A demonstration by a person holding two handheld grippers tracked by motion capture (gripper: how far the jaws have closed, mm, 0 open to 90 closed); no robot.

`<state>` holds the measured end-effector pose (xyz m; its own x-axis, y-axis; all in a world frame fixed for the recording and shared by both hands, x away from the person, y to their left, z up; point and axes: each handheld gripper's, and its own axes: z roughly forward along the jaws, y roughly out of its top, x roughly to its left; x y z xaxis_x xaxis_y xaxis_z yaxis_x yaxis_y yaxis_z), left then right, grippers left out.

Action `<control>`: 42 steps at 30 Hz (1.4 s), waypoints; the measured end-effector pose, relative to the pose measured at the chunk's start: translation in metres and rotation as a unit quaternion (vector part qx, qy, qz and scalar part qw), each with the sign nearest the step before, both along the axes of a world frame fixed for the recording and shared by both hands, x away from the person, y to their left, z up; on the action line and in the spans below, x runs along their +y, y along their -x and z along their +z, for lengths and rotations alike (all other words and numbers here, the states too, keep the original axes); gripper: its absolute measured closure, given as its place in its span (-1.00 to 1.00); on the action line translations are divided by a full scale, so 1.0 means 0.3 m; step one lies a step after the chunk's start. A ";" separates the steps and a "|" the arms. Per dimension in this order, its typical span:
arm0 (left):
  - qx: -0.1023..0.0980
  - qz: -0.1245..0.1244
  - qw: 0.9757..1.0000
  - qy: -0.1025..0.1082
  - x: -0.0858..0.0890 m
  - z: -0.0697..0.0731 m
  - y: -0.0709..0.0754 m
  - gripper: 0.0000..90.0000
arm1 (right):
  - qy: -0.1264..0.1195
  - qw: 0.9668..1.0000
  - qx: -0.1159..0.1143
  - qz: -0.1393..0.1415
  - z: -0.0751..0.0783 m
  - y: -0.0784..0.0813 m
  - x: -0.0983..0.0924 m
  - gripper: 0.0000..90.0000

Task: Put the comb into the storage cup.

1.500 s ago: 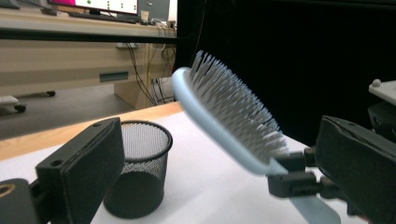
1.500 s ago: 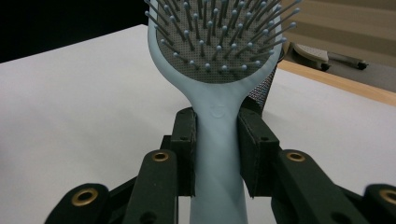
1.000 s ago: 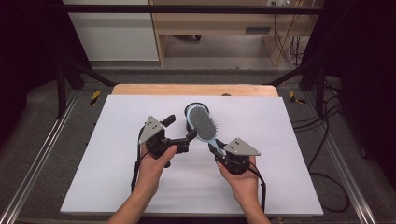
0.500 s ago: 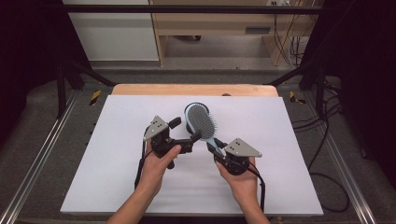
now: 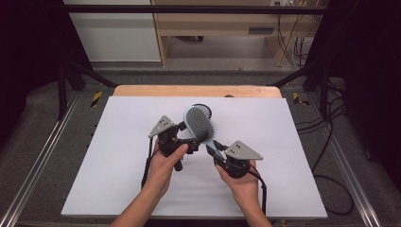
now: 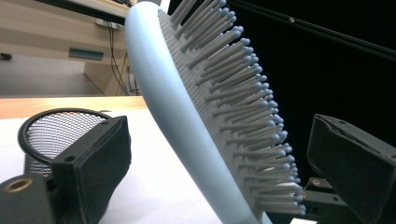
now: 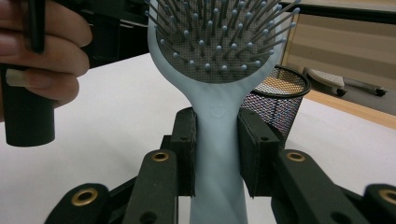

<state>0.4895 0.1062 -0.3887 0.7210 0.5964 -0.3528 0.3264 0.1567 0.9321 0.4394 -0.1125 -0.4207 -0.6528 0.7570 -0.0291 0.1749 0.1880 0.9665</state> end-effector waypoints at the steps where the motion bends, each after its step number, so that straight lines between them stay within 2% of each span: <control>1: 0.003 -0.001 1.000 0.003 0.000 0.001 -0.002 -0.83 | 0.000 1.000 -0.001 0.001 0.000 0.000 0.001 0.55; 4: 0.007 -0.004 1.000 0.010 -0.001 0.003 -0.006 -0.75 | 0.001 1.000 -0.002 0.001 0.000 0.001 0.003 0.55; 24: 0.024 -0.002 1.000 0.019 -0.010 -0.002 -0.015 -0.62 | -0.010 1.000 0.004 0.007 -0.007 -0.003 0.005 0.55; 30: 0.028 -0.002 0.999 0.020 -0.015 -0.004 -0.016 -0.45 | -0.019 1.000 0.010 0.009 -0.011 -0.006 0.005 0.55; 33: 0.031 -0.005 0.999 0.016 -0.022 -0.008 -0.015 -0.26 | -0.018 1.000 0.014 0.012 -0.015 -0.008 0.005 0.55; 37: 0.036 0.003 0.999 0.007 -0.029 -0.010 -0.011 -0.18 | -0.016 1.000 0.016 0.014 -0.018 -0.008 0.010 0.55; 42: 0.049 0.004 0.999 0.015 -0.029 -0.013 -0.012 -0.10 | -0.009 1.000 0.022 0.013 -0.023 -0.011 0.013 0.55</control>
<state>0.4932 0.0975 -0.3926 0.6769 0.5903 -0.4397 0.4143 0.1882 0.8905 0.4426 -0.1087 -0.4276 -0.6730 0.7395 0.0139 0.2131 0.1758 0.9611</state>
